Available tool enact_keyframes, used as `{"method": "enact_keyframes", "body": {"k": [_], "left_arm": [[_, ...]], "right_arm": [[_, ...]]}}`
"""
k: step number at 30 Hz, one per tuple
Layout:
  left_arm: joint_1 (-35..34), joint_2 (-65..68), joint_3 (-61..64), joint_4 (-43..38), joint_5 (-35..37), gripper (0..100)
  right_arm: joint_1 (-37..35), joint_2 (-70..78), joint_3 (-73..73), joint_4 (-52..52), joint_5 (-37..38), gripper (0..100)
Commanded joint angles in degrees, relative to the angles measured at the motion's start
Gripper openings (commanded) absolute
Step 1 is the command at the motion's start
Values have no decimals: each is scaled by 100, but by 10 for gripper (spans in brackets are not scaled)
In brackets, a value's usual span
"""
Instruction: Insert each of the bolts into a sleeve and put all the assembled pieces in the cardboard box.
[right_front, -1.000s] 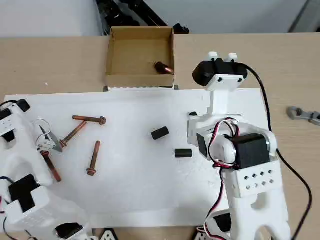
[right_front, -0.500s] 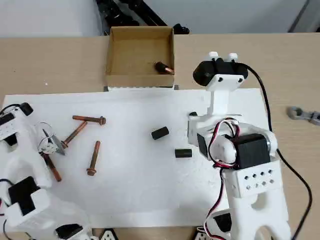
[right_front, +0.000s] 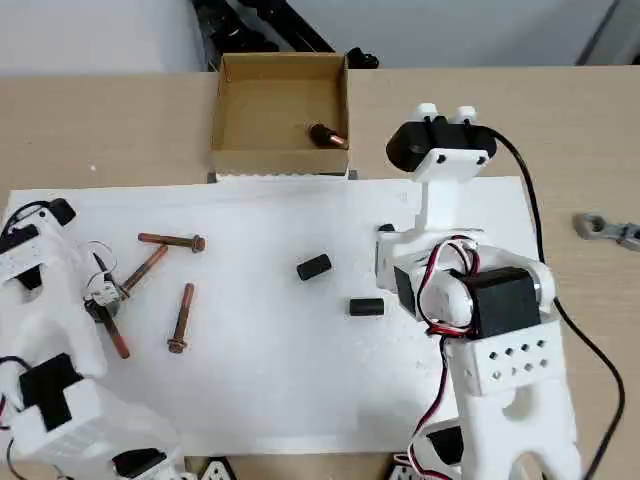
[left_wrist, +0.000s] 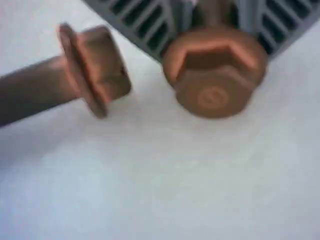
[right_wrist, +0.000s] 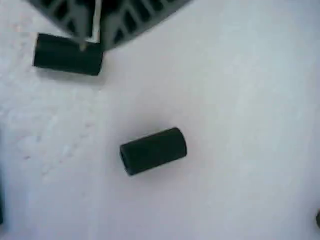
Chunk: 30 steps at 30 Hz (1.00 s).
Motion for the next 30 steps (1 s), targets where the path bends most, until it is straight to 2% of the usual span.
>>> {"method": "enact_keyframes", "body": {"k": [1, 6, 9, 12, 17, 21, 25, 30], "left_arm": [[-88, -70, -725, 905, -18, 6], [-62, -70, -1710, 1829, -18, 6], [185, -70, -2070, 2251, -105, 6], [378, -70, -2123, 2251, -97, 6], [290, -79, -2695, 2233, -132, 6], [325, -167, -3538, 2242, -132, 6], [334, -1125, -3609, 2251, -141, 6], [624, -2831, -2905, 2233, -440, 6]], "right_arm": [[-31, -127, -18, -31, -62, 5], [-31, -127, -18, -31, -62, 5], [-31, -127, -18, -31, -62, 5], [-31, -127, -18, -31, -62, 5], [-75, -66, -18, -57, -70, 5], [-602, 180, 97, -92, -88, 4], [-708, 708, 62, -136, -642, 4], [-725, 1235, -18, -154, -747, 4]]}}
